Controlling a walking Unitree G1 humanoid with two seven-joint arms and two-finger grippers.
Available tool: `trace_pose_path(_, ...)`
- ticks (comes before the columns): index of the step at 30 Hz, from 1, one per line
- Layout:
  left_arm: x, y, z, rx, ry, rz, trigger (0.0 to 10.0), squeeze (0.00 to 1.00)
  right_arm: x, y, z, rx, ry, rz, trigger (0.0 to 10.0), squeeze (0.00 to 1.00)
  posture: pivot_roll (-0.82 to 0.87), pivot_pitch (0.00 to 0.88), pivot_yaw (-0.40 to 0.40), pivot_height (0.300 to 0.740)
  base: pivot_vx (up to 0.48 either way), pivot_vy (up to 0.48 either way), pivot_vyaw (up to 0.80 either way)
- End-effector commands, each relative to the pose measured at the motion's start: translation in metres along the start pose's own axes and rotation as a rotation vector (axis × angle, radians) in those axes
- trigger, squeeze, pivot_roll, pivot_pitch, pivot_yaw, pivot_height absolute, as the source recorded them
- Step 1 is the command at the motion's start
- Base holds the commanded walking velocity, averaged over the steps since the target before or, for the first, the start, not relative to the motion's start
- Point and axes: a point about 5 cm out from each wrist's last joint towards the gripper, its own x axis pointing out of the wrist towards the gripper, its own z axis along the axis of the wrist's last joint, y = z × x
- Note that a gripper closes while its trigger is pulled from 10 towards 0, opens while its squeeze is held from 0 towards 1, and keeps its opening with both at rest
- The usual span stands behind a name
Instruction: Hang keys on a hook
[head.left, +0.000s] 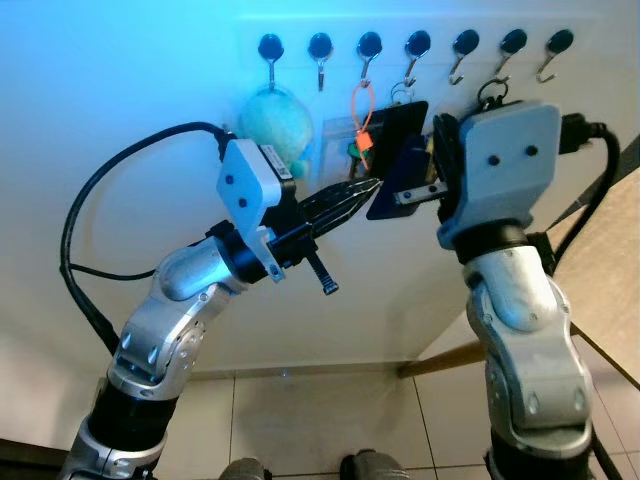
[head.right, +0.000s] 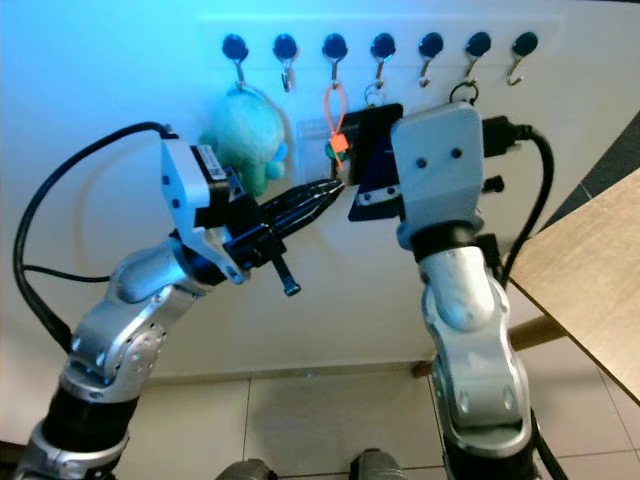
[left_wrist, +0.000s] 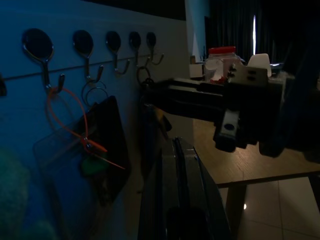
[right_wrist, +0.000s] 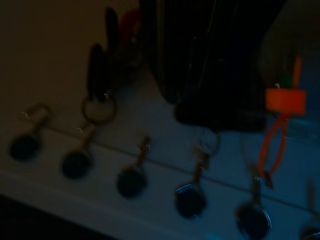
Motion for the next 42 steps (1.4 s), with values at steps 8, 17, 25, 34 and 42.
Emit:
trace_pose_path(8, -0.004, 0.006, -0.011, -0.006, 0.011, 0.086, 10.0, 0.0, -0.031, -0.013, -0.036, 0.125, 0.047, -0.074, 10.0, 0.0, 0.03, 0.109, -0.009, 0.74, 0.0, 0.0, 0.0)
trace_pose_path(17, -0.023, 0.017, -0.034, 0.007, 0.077, 0.246, 10.0, 0.0, -0.067, -0.004, -0.102, 0.206, 0.274, -0.053, 10.0, 0.0, 0.03, 0.11, -0.013, 0.74, 0.0, 0.0, 0.0)
trace_pose_path(25, -0.048, 0.017, -0.063, 0.028, 0.17, 0.323, 10.0, 0.0, -0.086, 0.009, -0.153, 0.159, 0.408, -0.02, 10.0, 0.0, 0.03, 0.109, -0.011, 0.74, 0.0, 0.0, 0.0)
trace_pose_path(34, -0.072, 0.005, -0.094, -0.019, 0.291, 0.334, 10.0, 0.0, -0.088, 0.022, -0.169, 0.131, 0.399, 0.045, 10.0, 0.0, 0.04, 0.111, -0.013, 0.74, 0.0, 0.0, 0.0)
trace_pose_path(42, -0.08, -0.004, -0.105, -0.035, 0.318, 0.331, 10.0, 0.0, -0.072, 0.014, -0.158, -0.331, 0.241, 0.043, 10.0, 0.0, 0.04, 0.113, -0.016, 0.74, 0.0, 0.0, 0.0)
